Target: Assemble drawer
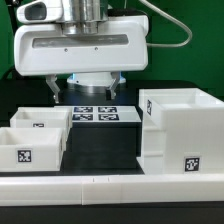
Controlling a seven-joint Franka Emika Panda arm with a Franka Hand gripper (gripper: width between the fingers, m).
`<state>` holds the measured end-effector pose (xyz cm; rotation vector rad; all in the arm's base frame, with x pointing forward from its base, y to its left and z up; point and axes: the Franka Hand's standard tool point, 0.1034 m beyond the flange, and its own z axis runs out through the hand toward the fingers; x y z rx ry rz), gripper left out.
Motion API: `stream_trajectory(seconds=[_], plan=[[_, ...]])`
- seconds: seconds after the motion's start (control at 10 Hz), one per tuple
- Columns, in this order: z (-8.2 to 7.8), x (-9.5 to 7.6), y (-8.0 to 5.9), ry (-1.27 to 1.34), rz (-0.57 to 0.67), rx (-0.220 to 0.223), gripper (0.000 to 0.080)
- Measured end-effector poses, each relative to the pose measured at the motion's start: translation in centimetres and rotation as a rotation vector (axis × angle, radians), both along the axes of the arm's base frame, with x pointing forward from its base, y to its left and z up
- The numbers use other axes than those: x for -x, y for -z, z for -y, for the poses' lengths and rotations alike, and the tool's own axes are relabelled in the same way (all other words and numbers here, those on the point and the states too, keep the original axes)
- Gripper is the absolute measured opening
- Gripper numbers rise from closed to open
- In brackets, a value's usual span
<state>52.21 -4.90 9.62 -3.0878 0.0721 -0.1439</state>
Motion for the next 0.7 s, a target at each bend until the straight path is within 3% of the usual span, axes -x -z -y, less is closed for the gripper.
stream_trajectory(seconds=[0.4,0.7], plan=[[0.3,0.4,0.4,0.006,-0.020,-0.003,0.0649],[3.1,0.4,2.2,0.029,-0.112,-0.017,0.0649]])
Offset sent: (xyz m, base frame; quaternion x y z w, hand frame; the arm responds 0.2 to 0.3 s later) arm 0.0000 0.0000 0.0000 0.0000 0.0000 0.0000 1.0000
